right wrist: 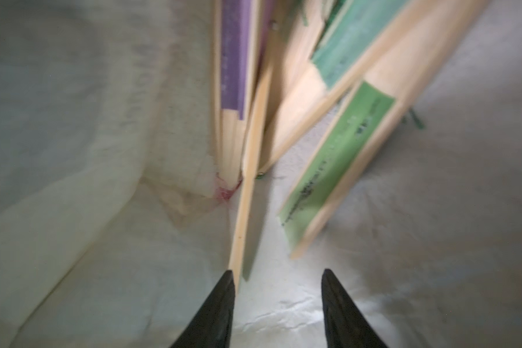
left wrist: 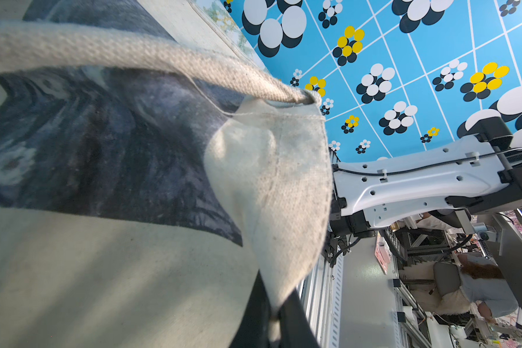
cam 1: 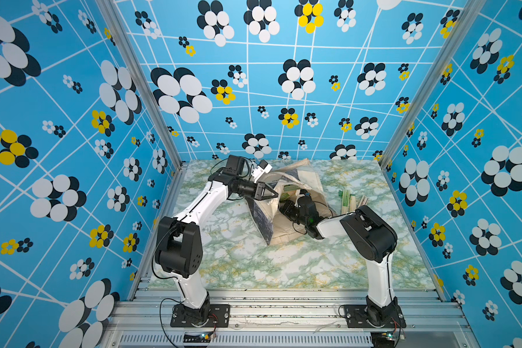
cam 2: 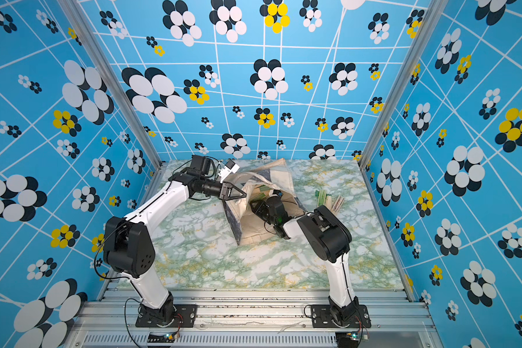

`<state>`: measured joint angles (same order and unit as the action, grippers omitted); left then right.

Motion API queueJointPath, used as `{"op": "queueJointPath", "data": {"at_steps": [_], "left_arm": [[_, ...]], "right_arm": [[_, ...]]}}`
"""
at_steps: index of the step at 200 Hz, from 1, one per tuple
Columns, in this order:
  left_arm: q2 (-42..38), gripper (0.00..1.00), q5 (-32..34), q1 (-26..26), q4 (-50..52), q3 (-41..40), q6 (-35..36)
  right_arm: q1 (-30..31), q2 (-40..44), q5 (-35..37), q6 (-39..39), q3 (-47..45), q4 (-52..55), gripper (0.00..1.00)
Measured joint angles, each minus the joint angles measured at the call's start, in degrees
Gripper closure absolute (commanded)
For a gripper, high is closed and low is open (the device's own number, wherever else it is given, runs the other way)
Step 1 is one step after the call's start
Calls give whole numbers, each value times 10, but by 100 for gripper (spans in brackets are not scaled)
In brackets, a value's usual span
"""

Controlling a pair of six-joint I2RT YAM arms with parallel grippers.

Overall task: Take out the folding fans from the tote bags
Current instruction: Pick up the folding fan from the canvas bag.

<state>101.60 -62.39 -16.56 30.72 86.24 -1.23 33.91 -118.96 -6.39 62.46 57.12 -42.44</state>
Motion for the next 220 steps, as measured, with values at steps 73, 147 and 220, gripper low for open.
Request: {"op": "queueJointPath", "data": {"at_steps": [73,147,220], "left_arm": [[-16,100,2,-2,10,-1,5],[-24,100,2,-8,10,-12,10],[-24,100,2,-8,10,-12,13]], "right_arm": [[0,-17,17,30,57,52,51],[-1,-72,31,81,116,64,51],[-1,-45,47,87,88,82,51]]}}
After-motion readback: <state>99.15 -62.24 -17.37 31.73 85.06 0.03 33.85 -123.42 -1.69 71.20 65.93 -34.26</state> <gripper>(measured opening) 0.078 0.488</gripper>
